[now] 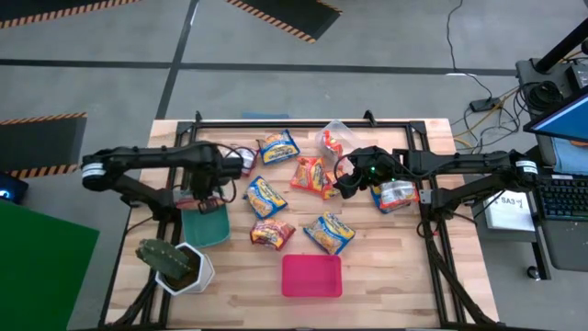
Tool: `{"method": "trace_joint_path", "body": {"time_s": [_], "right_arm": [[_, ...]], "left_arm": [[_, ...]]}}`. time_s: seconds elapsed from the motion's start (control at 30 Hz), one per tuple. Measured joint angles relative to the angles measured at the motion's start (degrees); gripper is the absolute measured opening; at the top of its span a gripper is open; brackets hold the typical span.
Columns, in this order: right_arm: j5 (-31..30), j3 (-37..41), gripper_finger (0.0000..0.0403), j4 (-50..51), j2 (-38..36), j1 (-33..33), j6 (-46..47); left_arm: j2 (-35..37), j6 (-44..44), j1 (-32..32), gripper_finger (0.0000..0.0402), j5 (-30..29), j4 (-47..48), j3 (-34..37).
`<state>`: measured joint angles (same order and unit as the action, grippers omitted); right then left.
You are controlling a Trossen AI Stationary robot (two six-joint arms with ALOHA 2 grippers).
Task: Sort Maruchan noodles
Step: Put the middle left red noodle pack into the green bin
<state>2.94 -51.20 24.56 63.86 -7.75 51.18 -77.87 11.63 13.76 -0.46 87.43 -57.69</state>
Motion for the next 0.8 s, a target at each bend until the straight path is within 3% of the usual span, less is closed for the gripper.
{"method": "trace_joint_path", "body": {"time_s": [0.43, 0.8], "right_arm": [[0.00, 0.00, 0.0148, 0.00, 0.00, 0.00, -0.07], [1.05, 0.00, 0.0148, 0.02, 0.00, 0.00, 0.29]], "left_arm": [[-8.73, 0.06, -0.04, 0.0006, -2.05, -8.46, -0.42], [-6.20, -0.58, -0.04, 0.0092, -3.09, -7.61, -0.42]]}}
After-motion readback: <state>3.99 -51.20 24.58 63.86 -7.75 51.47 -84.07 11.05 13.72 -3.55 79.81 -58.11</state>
